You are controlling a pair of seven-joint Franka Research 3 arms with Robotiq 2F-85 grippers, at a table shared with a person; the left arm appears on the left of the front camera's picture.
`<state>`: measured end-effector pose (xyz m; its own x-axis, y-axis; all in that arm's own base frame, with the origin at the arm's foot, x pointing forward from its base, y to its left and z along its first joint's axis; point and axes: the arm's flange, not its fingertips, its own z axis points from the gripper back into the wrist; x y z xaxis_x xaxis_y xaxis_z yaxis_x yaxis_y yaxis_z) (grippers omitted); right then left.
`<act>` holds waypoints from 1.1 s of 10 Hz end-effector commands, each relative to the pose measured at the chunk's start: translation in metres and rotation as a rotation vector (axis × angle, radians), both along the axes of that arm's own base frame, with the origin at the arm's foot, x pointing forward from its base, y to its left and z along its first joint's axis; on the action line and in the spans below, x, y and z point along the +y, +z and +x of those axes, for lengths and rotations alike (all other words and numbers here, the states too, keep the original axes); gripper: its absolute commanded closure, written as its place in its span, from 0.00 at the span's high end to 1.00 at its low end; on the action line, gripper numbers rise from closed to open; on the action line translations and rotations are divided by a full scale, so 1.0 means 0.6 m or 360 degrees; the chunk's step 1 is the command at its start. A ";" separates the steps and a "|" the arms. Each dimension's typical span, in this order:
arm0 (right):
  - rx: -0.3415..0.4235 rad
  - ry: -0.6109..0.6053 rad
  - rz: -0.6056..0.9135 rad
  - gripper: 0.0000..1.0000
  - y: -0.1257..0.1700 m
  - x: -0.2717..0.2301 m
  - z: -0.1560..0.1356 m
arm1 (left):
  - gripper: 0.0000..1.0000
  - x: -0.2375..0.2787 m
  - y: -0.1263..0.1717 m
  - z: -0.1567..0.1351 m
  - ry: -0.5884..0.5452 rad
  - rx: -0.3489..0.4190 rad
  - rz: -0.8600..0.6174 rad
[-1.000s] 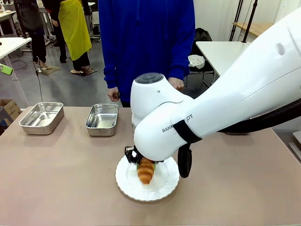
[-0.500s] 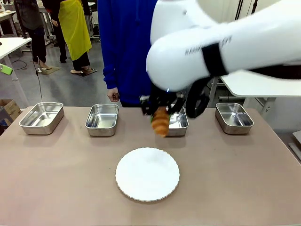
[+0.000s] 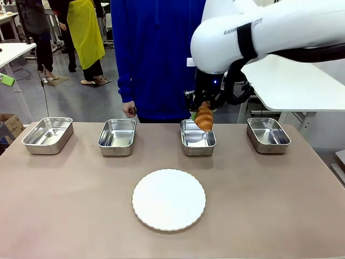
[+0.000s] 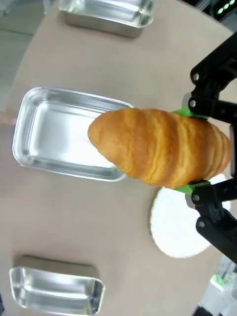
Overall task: Place the bread in the container.
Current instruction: Place the Butter Roll into the Airtight Container indicated by the human.
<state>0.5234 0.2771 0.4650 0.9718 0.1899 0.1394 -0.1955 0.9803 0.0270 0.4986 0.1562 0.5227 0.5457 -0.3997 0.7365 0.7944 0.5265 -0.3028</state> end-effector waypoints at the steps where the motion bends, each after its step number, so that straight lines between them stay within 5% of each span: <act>1: 0.0015 0.0063 0.0066 0.56 -0.047 0.004 0.079 | 1.00 -0.002 0.005 -0.003 -0.0008 -0.0008 -0.0012; 4: 0.0014 0.0062 0.0115 0.56 -0.131 -0.006 0.136 | 1.00 -0.002 0.005 -0.003 -0.0008 -0.0008 -0.0012; 7: -0.0002 0.0051 0.0111 0.56 -0.156 -0.011 0.147 | 1.00 -0.002 0.005 -0.003 -0.0008 -0.0008 -0.0012; 8: -0.0038 0.0092 0.0080 1.00 -0.157 -0.013 0.146 | 1.00 -0.002 0.005 -0.003 -0.0008 -0.0008 -0.0012; 11: -0.0063 0.0081 0.0085 1.00 -0.150 -0.015 0.137 | 1.00 -0.002 0.005 -0.003 -0.0008 -0.0008 -0.0012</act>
<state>0.6096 0.2752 0.3733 0.9642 0.2108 0.1608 -0.2263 0.9703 0.0851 0.4987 0.1563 0.5225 0.5460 -0.3997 0.7363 0.7943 0.5266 -0.3031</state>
